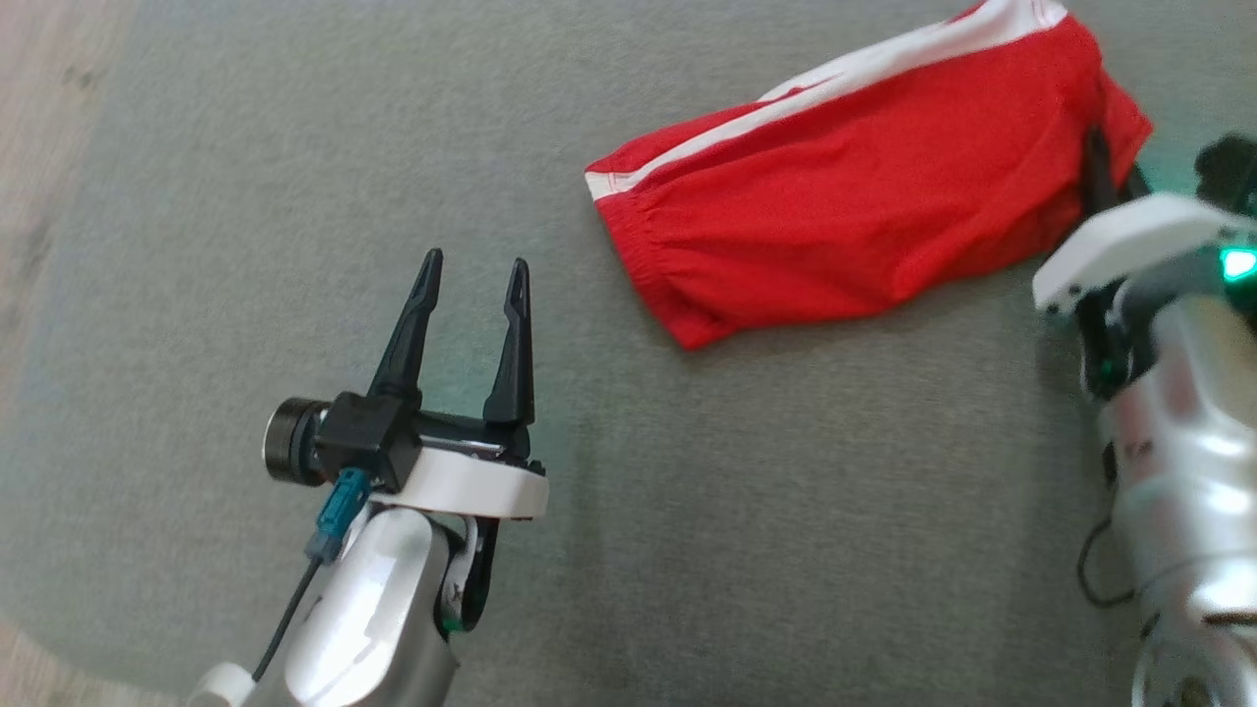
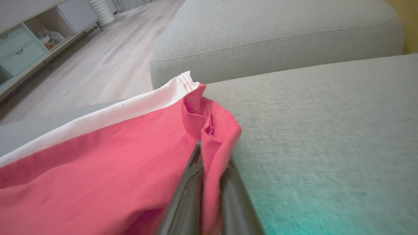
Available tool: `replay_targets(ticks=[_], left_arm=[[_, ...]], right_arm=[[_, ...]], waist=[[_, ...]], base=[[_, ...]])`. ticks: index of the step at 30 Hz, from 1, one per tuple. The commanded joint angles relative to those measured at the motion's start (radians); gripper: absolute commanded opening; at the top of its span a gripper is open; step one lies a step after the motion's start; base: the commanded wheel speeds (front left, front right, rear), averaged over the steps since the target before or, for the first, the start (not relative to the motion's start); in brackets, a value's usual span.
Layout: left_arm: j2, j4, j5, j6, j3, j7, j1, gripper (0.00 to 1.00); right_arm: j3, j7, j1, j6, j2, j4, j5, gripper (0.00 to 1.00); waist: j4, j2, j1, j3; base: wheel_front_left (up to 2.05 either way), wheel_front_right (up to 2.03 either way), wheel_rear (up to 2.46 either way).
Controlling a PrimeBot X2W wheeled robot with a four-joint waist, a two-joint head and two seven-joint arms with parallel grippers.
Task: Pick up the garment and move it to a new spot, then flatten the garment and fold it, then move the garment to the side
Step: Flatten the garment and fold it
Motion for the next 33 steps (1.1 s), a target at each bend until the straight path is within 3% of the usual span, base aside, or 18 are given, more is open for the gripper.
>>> replay_targets(ticks=[1, 10, 19, 25, 33], left_arm=[[0.009, -0.023, 0.01, -0.002, 0.039, -0.008, 0.0, 1.0], [0.009, -0.005, 0.031, -0.013, 0.061, -0.008, 0.032, 1.0], [0.009, 0.015, 0.05, -0.022, 0.072, -0.008, 0.067, 1.0], [0.009, 0.036, 0.073, -0.039, 0.08, -0.008, 0.085, 1.0], [0.009, 0.051, 0.075, -0.046, 0.072, -0.008, 0.093, 1.0]], right_arm=[[0.022, -0.034, 0.029, -0.001, 0.014, -0.029, 0.024, 0.0], [-0.005, -0.12, 0.228, -0.001, 0.039, -0.122, 0.161, 0.0], [-0.073, -0.147, 0.419, -0.001, 0.076, -0.284, 0.201, 0.0], [-0.087, -0.151, 0.45, -0.001, 0.087, -0.314, 0.238, 0.0], [-0.014, -0.157, 0.409, -0.001, 0.087, -0.307, 0.289, 0.0]], waist=[[-0.032, 0.0, 0.0, -0.029], [-0.127, 0.0, 0.0, -0.11], [-0.176, 0.0, 0.0, -0.157], [-0.182, 0.0, 0.0, -0.171], [-0.163, 0.0, 0.0, -0.192]], base=[[0.0, 0.0, 0.0], [0.0, 0.0, 0.0], [0.0, 0.0, 0.0], [0.0, 0.0, 0.0], [0.0, 0.0, 0.0]])
